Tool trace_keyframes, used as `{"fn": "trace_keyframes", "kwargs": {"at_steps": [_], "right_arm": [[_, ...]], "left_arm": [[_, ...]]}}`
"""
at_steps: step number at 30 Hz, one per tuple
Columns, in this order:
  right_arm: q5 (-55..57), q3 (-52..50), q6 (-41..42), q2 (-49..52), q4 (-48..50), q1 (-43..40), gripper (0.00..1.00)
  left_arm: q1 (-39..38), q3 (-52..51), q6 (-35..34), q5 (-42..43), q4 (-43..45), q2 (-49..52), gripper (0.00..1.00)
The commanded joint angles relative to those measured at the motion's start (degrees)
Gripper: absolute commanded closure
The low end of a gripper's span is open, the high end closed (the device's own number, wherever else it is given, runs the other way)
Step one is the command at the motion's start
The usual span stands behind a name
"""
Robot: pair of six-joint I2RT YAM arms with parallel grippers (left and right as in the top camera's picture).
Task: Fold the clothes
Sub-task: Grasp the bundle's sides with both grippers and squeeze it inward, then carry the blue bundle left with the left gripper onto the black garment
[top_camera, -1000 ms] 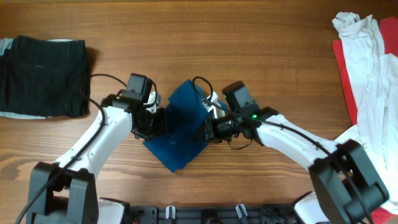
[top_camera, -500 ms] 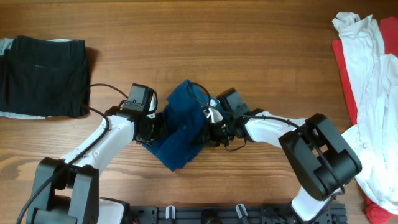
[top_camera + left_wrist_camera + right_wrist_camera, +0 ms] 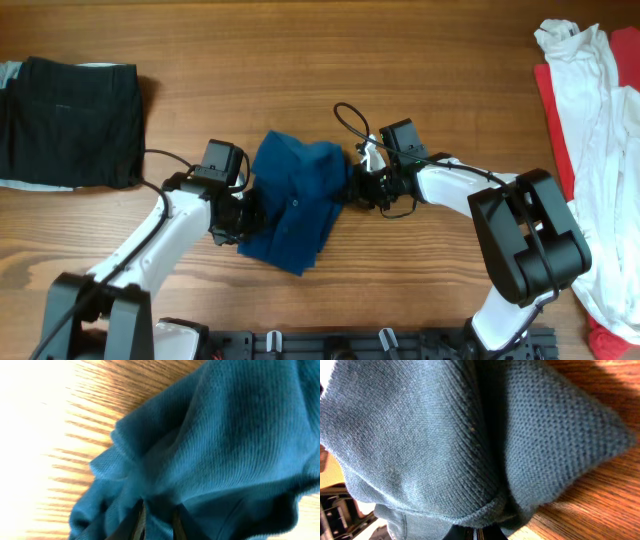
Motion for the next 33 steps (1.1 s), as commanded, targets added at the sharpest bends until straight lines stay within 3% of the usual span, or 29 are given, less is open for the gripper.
{"fn": "trace_keyframes", "kwargs": {"at_steps": [1,6,14,23,24,26,27,28,29,33], "right_arm": [[8.4,0.0,-3.0,0.8,-1.1,-0.9,0.96],[8.3,0.0,-3.3,0.8,-1.5,-0.9,0.95],[8.4,0.0,-3.3,0.8,-2.8,-0.8,0.96],[8.8,0.0,-3.3,0.8,-2.7,-0.8,0.96],[8.8,0.0,-3.3,0.8,-2.7,-0.8,0.96],[8.8,0.0,-3.3,0.8,-2.8,-0.8,0.96],[8.8,0.0,-3.3,0.8,-2.9,-0.8,0.96],[8.8,0.0,-3.3,0.8,-3.1,-0.8,0.96],[8.8,0.0,-3.4,0.8,-3.3,-0.8,0.96],[7.9,0.0,-9.2,-1.9,-7.0,-1.5,0.96]], "left_arm": [[0.1,5.8,8.1,-8.2,4.6,-11.8,0.0],[0.6,5.8,13.5,-6.4,9.5,-9.4,0.0],[4.7,5.8,15.4,2.9,19.7,8.4,0.0],[4.8,5.8,18.4,23.1,26.6,22.1,0.01],[4.8,5.8,19.1,24.3,26.5,23.1,0.04],[4.8,5.8,19.7,25.1,25.6,24.6,0.31],[4.8,5.8,20.2,25.1,25.2,24.7,0.55],[4.8,5.8,21.5,25.4,25.0,24.6,0.88],[4.8,5.8,21.6,25.4,25.0,24.3,0.96],[5.9,6.6,21.5,23.8,23.3,21.1,0.96]]}}
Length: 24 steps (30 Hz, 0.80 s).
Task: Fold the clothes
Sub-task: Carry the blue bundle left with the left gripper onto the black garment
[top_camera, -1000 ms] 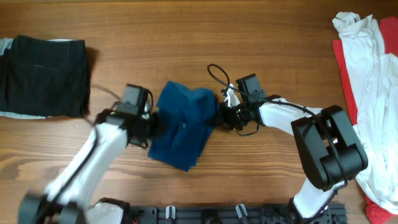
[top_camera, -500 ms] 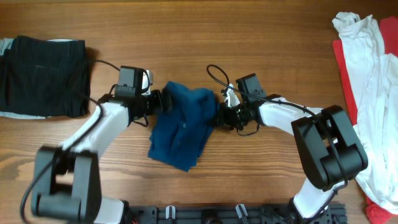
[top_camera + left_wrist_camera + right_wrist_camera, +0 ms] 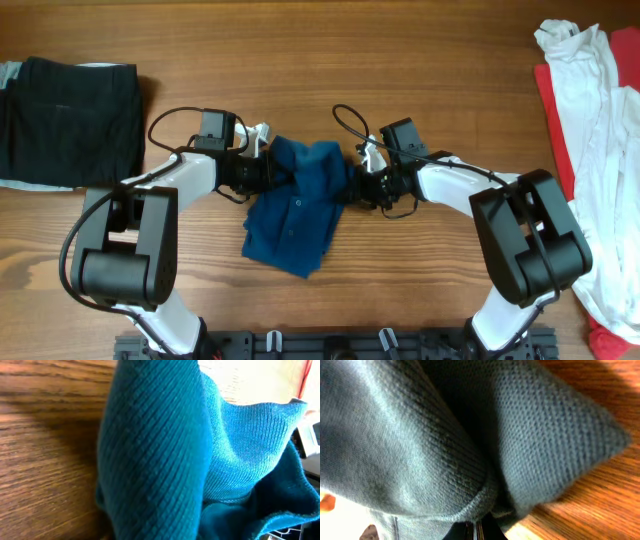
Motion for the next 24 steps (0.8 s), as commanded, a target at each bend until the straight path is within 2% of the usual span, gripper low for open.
{"fn": "trace_keyframes", "kwargs": {"at_steps": [1,3,6,10,15,24], "right_arm": [[7.6,-0.7,-6.6,-3.7,-5.0,-2.0,0.95],[9.6,-0.7,-6.9,-9.1,-8.2,-4.3,0.96],[12.5,-0.7,-7.0,-17.9,-12.3,-7.6,0.96],[16.7,-0.7,-8.8,-29.6,-18.6,-11.1,0.96],[21.4,-0.7,-10.4,-36.9,-26.4,-11.5,0.96],[22.4,-0.7,-11.4,-37.3,-32.0,-11.5,0.96]], "left_arm": [[0.8,-0.4,1.8,-3.7,-4.2,-2.5,0.96],[2.1,1.9,1.8,-9.4,-7.6,-6.5,0.96],[4.8,5.2,0.9,-13.6,-10.5,-11.9,0.96],[10.4,9.8,-0.6,-16.3,-10.7,-18.4,0.96],[17.4,16.9,-0.6,-26.2,-10.1,-21.1,0.96],[28.9,19.8,-0.3,-32.2,6.9,-20.0,0.96]]}}
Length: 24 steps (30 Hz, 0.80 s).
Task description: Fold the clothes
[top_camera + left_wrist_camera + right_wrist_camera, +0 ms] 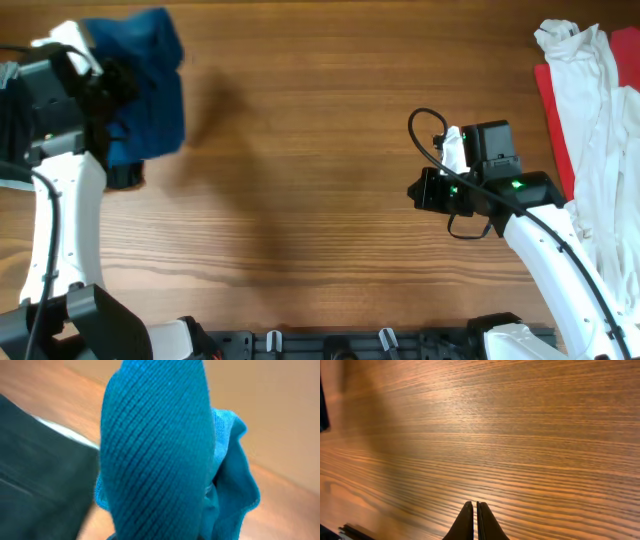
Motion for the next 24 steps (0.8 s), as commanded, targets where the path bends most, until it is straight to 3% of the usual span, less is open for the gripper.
{"fn": "trace_keyframes", "kwargs": {"at_steps": [1,21,22,24], "right_arm": [[1.6,0.0,-1.1,-0.5,-0.6,-0.1,0.96],[4.8,0.0,-1.1,-0.5,-5.7,-0.1,0.96],[4.8,0.0,-1.1,-0.5,-5.8,-0.1,0.96],[4.8,0.0,-1.1,-0.5,-5.9,-0.1,0.96]], "left_arm": [[3.9,1.9,-0.2,-5.1,5.3,0.3,0.96],[16.8,1.9,-0.2,-5.2,16.8,12.5,0.93],[17.6,1.9,-0.3,-5.2,16.8,12.6,0.67],[18.8,1.9,-0.6,-5.8,16.0,12.7,0.0]]}}
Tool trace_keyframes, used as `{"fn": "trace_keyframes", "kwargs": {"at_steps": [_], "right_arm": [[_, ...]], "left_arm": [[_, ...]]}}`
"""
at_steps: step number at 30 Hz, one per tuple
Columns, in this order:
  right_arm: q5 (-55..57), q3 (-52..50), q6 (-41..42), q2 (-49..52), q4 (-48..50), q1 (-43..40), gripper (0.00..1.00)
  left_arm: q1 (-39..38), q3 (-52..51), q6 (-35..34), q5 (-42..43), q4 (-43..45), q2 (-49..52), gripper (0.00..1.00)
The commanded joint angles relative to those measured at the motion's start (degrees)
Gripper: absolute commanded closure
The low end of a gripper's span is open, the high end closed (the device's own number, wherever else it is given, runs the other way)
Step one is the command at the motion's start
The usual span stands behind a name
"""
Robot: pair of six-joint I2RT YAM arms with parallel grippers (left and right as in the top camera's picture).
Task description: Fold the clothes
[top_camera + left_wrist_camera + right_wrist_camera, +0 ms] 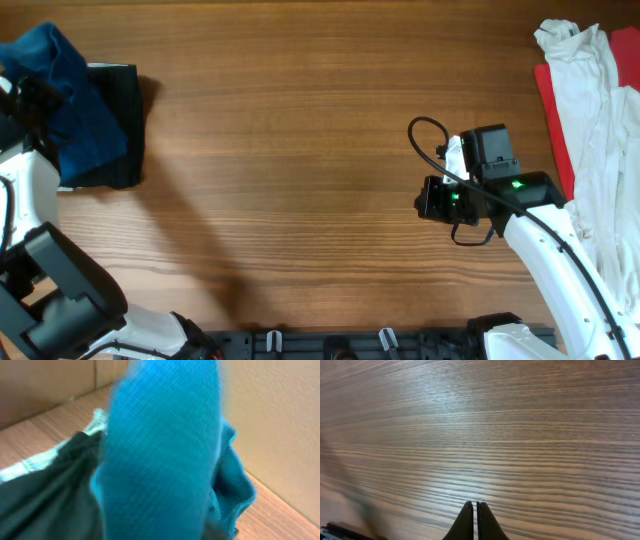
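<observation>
A folded blue knit shirt [75, 110] hangs at the far left over the black folded garment [122, 130]. My left gripper [28, 95] holds the shirt, and the cloth hides its fingers. In the left wrist view the blue shirt [160, 460] fills the middle, with the black garment [45, 495] beneath it at the left. My right gripper [424, 198] hovers over bare wood at the right. Its fingertips [468, 510] are pressed together with nothing between them.
A heap of white and red clothes [590, 120] lies along the right edge. A pale garment's edge [30, 465] shows under the black one. The wooden table [300, 150] spans the middle, and a black rail [340, 345] runs along the near edge.
My left gripper has carried the blue shirt a little further left, and it now hangs lower over the black garment. The right arm has hardly moved and stays shut.
Both grippers first held the blue shirt at mid-table, left on its left side and right on its right edge. The left one then gripped its upper left edge. Later the right had let go and stood at the right, while the left held the shirt by the black stack.
</observation>
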Motion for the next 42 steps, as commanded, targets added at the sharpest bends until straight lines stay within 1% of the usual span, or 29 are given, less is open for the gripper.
{"fn": "trace_keyframes", "kwargs": {"at_steps": [1,2,7,11,13,16,18,19,20,21,24,26,27,29,30,32,34,35,36,37,38,40,41,42], "right_arm": [[1.5,0.0,-1.1,-0.5,-0.3,-0.1,0.96],[1.6,0.0,-1.2,-0.5,-0.3,-0.1,0.96],[4.5,0.0,-1.2,-0.5,-1.4,-0.1,0.96],[4.9,0.0,-1.1,-0.5,-1.6,-0.1,0.96],[4.9,0.0,-1.1,-0.5,-1.0,-0.1,0.96],[4.9,0.0,-1.0,-0.5,0.0,-0.1,0.95],[4.9,0.0,-1.0,-0.5,0.6,-0.1,0.92],[4.9,0.0,-1.0,-0.5,0.7,-0.1,0.89],[4.9,0.0,-1.1,-0.5,0.9,-0.1,0.83],[4.9,0.0,-1.1,-0.5,1.1,-0.1,0.74],[4.9,0.0,-1.1,-0.5,1.8,-0.1,0.45],[4.9,0.0,-1.1,-0.5,3.0,-0.1,0.28],[4.9,0.0,-1.1,-0.5,3.9,-0.1,0.22],[4.9,0.0,-1.2,-0.5,5.7,-0.1,0.18],[5.0,0.0,-1.1,-0.5,7.6,-0.1,0.16],[5.6,0.0,-1.2,-0.5,10.5,-0.1,0.15],[6.6,0.0,-2.0,-0.5,13.8,-0.1,0.12],[6.6,0.0,-3.6,-0.5,15.1,-0.1,0.09],[6.1,0.0,-5.4,-0.5,15.3,-0.1,0.05],[5.5,0.0,-6.7,-0.5,14.5,-0.1,0.03],[5.5,0.1,-6.6,-0.5,13.1,-0.1,0.03],[5.8,0.2,-2.5,-1.6,9.1,-0.1,0.03],[6.0,0.2,-0.8,-3.1,7.4,-0.1,0.03],[6.0,0.2,-0.5,-4.3,6.7,-0.1,0.03]], "left_arm": [[3.1,1.7,-2.4,-2.3,-0.6,0.2,0.0],[3.9,1.7,-3.5,-2.5,-1.5,0.2,0.0],[5.7,1.7,-3.6,-1.5,-4.3,0.2,0.0],[5.5,1.7,-3.6,4.8,-4.4,-0.5,0.0],[5.2,1.7,-3.6,7.2,-4.7,-1.4,0.0],[3.7,1.7,-3.5,8.1,-6.4,-3.8,0.0],[1.6,1.7,-3.3,8.1,-8.9,-5.7,0.0],[0.2,1.7,-2.8,8.1,-10.3,-6.5,0.0],[-1.7,1.7,-1.9,8.1,-12.2,-7.3,0.0],[-4.1,1.7,-1.3,8.0,-14.2,-7.9,0.0],[-11.4,1.7,-1.0,8.1,-21.7,-8.3,0.0],[-16.5,1.7,-0.9,8.1,-27.8,-8.3,0.0],[-20.7,1.7,-0.9,8.1,-32.7,-8.3,0.0],[-26.5,1.7,-0.9,8.1,-38.6,-8.3,0.0],[-30.0,1.7,-1.0,8.1,-42.2,-8.3,0.0],[-34.6,1.7,-1.3,8.9,-47.3,-8.3,0.0],[-37.7,1.7,-1.4,9.2,-50.8,-8.3,0.0],[-39.1,1.7,-1.4,9.6,-52.8,-8.3,0.0],[-40.0,1.7,-1.4,9.6,-55.4,-8.3,0.0],[-40.5,1.7,-1.9,9.7,-58.7,-8.4,0.0],[-40.7,1.7,-1.9,9.6,-61.7,-8.5,0.11],[-40.7,1.7,-2.3,9.6,-69.2,-9.4,0.27],[-40.7,1.7,-2.3,8.7,-72.1,-11.1,0.29],[-41.0,1.6,-2.2,8.2,-72.9,-12.9,0.29]]}}
